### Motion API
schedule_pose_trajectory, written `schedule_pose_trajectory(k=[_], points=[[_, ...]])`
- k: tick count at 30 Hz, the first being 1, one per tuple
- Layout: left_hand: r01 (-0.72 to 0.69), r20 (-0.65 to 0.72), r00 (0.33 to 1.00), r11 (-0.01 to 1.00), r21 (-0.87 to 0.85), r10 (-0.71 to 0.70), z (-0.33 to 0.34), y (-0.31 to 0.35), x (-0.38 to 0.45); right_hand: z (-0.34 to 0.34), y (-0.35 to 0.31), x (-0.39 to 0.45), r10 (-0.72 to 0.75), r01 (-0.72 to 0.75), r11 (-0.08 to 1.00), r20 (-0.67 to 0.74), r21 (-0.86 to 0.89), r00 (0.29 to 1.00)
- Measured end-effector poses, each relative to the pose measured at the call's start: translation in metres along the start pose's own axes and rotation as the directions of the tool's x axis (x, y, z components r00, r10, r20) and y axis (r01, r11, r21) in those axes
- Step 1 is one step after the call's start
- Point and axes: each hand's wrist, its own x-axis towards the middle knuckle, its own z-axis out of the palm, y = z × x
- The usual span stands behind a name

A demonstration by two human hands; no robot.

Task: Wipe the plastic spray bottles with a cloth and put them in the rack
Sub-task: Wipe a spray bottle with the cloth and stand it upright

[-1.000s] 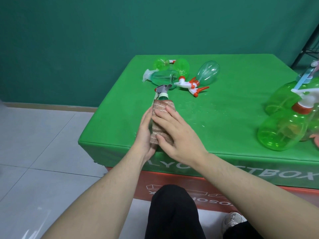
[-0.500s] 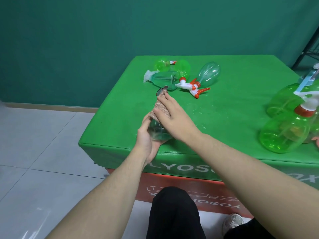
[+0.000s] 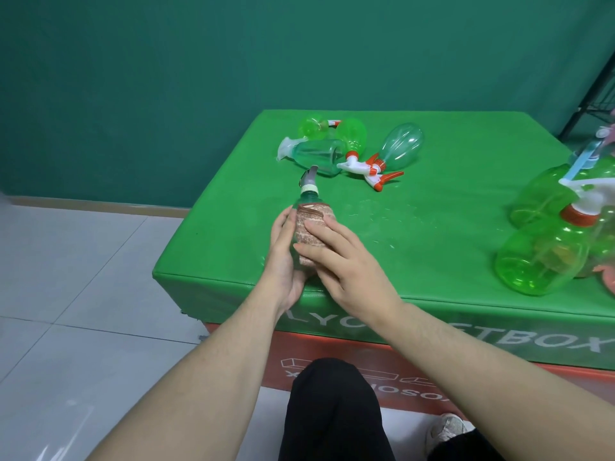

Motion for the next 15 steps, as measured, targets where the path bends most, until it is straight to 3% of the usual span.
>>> schedule_pose_trajectory(k=[4,11,15], points=[[-0.007,0.015,1.0,0.999,-0.041,0.008,-0.001,0.0,0.0,-0.002,-0.004,-0.006,0.002,-0.002,1.0,-0.009,0.014,1.0],[-0.014,0.047,0.999,0.998,0.066,0.011,-0.002,-0.002,0.001,-0.008,-0.018,0.007,0.153,-0.152,0.988,-0.05,0.018,0.987],[-0.01,0.087,0.996,0.995,0.096,0.002,0.002,0.0,-0.001,-0.015,-0.006,0.03,0.298,-0.303,0.946,0.056,0.113,0.953]])
